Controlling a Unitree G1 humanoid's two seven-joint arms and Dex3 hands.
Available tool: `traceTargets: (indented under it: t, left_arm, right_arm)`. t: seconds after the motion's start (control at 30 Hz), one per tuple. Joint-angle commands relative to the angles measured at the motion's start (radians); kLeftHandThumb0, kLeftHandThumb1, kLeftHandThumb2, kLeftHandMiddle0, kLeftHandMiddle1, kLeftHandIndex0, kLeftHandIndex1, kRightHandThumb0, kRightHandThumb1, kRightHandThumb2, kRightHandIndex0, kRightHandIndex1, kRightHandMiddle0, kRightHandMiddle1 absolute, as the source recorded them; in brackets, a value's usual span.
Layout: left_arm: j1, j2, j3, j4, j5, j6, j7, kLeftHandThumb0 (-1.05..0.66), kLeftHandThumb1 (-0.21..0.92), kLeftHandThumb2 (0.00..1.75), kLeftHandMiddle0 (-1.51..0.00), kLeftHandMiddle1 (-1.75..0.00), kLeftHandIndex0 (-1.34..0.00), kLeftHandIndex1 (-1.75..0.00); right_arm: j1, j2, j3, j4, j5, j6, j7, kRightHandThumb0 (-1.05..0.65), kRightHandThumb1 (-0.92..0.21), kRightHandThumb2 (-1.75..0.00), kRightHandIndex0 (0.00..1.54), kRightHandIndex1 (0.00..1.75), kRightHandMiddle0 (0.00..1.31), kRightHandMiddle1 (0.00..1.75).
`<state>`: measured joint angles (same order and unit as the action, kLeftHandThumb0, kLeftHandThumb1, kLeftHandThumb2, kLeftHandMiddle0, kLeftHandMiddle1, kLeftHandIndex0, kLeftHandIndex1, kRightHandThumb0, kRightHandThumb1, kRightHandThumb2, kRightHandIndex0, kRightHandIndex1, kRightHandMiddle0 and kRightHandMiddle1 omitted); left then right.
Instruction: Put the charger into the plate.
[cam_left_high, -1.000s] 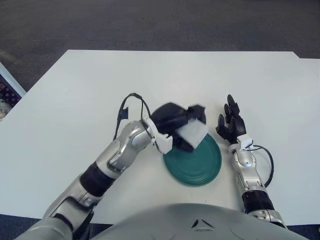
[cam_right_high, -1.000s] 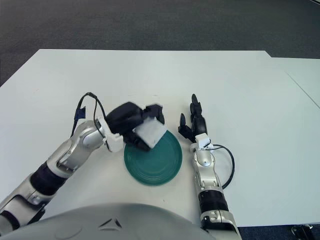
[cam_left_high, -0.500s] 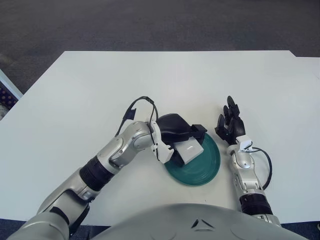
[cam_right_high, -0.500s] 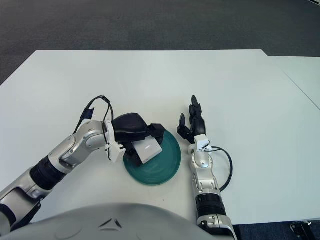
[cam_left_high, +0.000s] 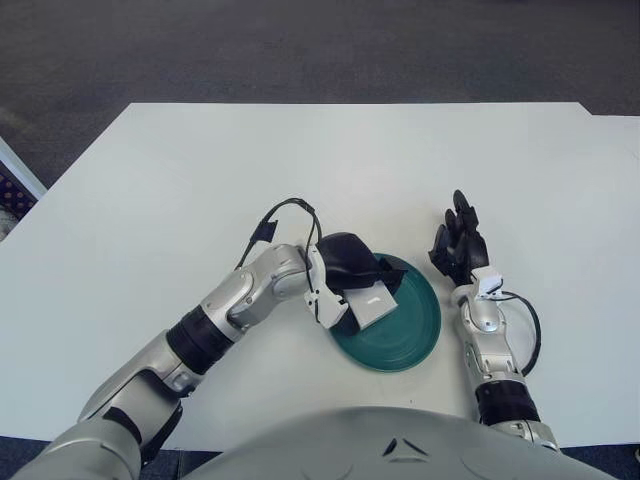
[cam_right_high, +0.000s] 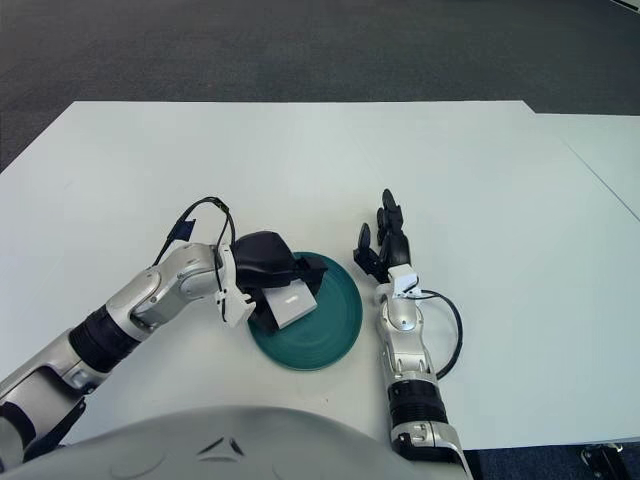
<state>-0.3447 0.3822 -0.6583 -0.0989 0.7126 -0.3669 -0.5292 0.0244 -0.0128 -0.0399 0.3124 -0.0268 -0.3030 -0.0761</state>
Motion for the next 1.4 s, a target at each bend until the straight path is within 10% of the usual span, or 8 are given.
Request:
traceTargets:
  t: [0.0, 0.1, 0.27, 0.47, 0.6, 0.77, 1.37]
  left_arm:
    - [-0.007, -0.009, 0.017, 0.02, -0.02, -0.036, 0.04, -0.55, 0.83, 0.72, -1.1, -1.75, -0.81, -1.75]
    - [-0.003, -0.009, 0.021, 0.02, -0.033, -0.037, 0.028, -0.65, 0.88, 0.64, -1.08, -1.75, -0.63, -1.72]
    - [-0.009, 0.006, 0.01, 0.005, -0.031, -0.022, -0.033, -0.96, 0.92, 0.71, -0.53, -1.75, -0.12, -1.1]
    - [-0.027, 0.024, -0.001, -0.004, -0.014, -0.033, -0.091, -1.04, 0.92, 0.84, -0.16, -1.56, -0.01, -0.7]
    - [-0.04, 0.031, -0.007, -0.003, -0.002, -0.049, -0.111, -1.05, 0.92, 0.89, -0.11, -1.21, 0.0, -0.63]
    - [-0.037, 0.032, -0.002, -0.006, 0.003, -0.062, -0.105, -1.05, 0.92, 0.93, -0.26, -0.31, 0.0, -0.6]
    - [-0.011, 0.037, 0.089, 0.021, -0.059, -0.073, -0.022, -1.05, 0.92, 0.91, -0.21, -0.01, 0.0, -0.45]
  right_arm:
    - [0.077, 0.014, 0.02, 0.111, -0.004, 0.096, 0.021, -0.63, -0.92, -0.88, 0.03, 0.01, 0.01, 0.09]
    - [0.075, 0.01, 0.023, 0.118, -0.009, 0.092, 0.021, -0.64, -0.92, -0.89, 0.04, 0.01, 0.0, 0.11]
    - [0.069, 0.003, 0.029, 0.129, -0.02, 0.086, 0.02, -0.65, -0.92, -0.89, 0.05, 0.01, 0.0, 0.13]
    - [0.058, -0.002, 0.034, 0.148, -0.039, 0.075, 0.009, -0.66, -0.92, -0.88, 0.05, 0.01, 0.0, 0.14]
    - [0.049, 0.002, 0.032, 0.16, -0.042, 0.071, -0.001, -0.65, -0.92, -0.88, 0.06, 0.01, 0.0, 0.16]
    - [0.025, -0.001, 0.027, 0.192, -0.044, 0.071, -0.012, -0.64, -0.92, -0.88, 0.06, 0.01, 0.0, 0.18]
    - [0.025, -0.037, 0.026, 0.253, -0.045, 0.006, -0.008, -0.7, -0.92, -0.84, 0.08, 0.01, 0.0, 0.21]
